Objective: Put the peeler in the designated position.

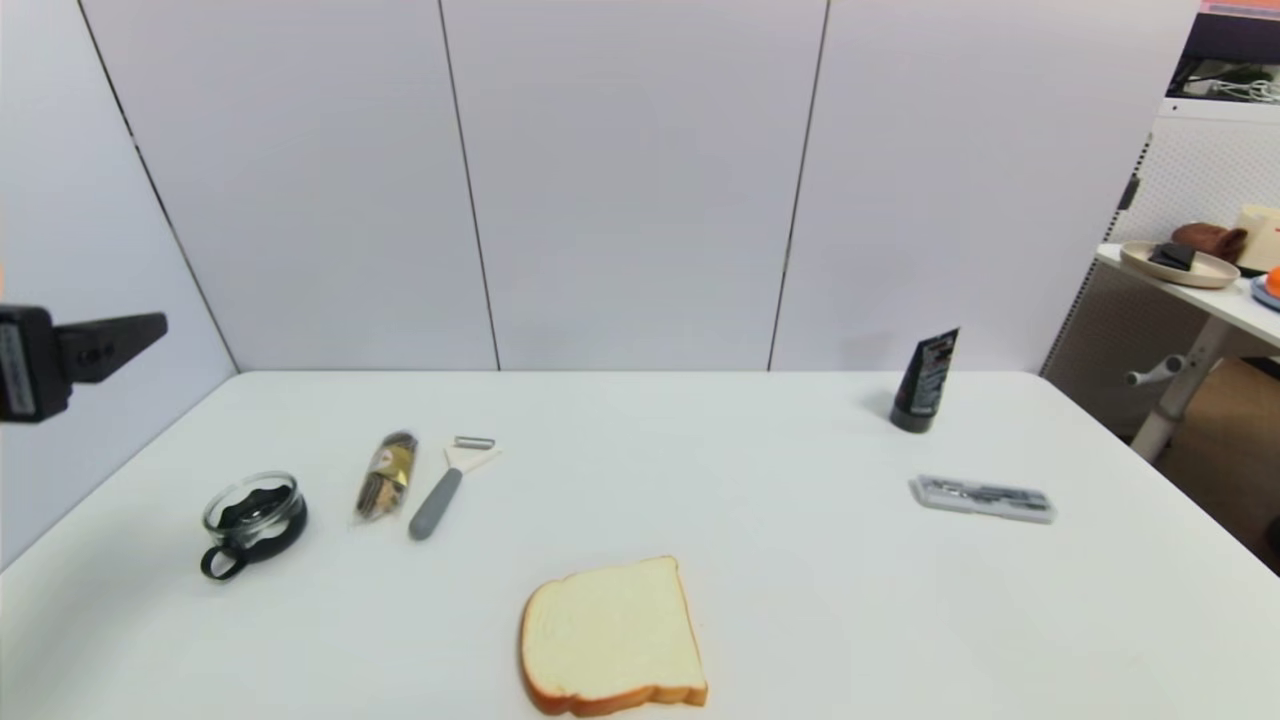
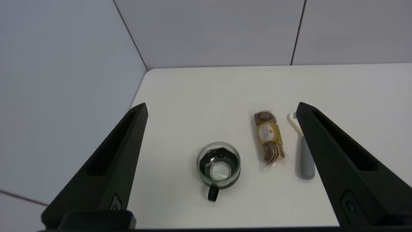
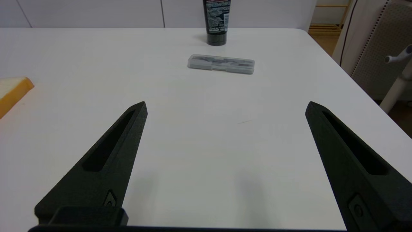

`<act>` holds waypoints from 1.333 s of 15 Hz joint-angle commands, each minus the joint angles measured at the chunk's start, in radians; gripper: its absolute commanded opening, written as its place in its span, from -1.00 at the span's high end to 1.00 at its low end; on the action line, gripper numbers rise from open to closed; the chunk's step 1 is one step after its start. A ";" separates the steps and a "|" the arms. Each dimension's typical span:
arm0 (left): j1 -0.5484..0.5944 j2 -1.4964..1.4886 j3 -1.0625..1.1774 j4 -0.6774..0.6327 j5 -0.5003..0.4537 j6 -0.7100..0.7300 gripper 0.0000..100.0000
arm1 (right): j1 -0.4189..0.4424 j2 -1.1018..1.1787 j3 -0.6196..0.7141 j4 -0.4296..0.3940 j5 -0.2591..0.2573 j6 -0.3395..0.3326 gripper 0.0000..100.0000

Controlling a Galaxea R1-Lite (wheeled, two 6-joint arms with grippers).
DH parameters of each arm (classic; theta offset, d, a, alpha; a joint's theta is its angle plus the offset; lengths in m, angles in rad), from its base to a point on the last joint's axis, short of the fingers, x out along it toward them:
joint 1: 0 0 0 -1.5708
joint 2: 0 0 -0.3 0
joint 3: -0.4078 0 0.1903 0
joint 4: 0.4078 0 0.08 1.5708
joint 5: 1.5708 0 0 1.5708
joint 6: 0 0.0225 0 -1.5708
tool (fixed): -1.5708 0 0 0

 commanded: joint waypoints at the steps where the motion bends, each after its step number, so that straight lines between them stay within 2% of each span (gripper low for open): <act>1: 0.039 -0.350 0.384 -0.022 -0.075 0.004 -1.00 | 0.000 0.000 0.000 0.000 0.000 0.000 -1.00; 3: 0.108 -0.445 0.536 -0.056 -0.174 0.006 -1.00 | 0.000 0.001 0.000 0.000 0.000 0.000 -1.00; 5: 0.127 -0.534 0.660 -0.057 -0.257 0.006 -1.00 | 0.000 0.001 0.000 0.000 0.000 0.000 -1.00; 7: 0.127 -0.648 0.769 -0.053 -0.270 0.009 -1.00 | 0.000 0.000 0.000 0.000 0.000 0.000 -1.00; 12: 0.125 -0.875 0.881 -0.020 -0.276 -0.002 -1.00 | 0.000 0.000 0.000 0.000 0.001 0.000 -1.00; 20: 0.113 -1.071 0.882 -0.013 -0.273 -0.011 -1.00 | 0.000 0.000 0.000 0.000 0.001 0.000 -1.00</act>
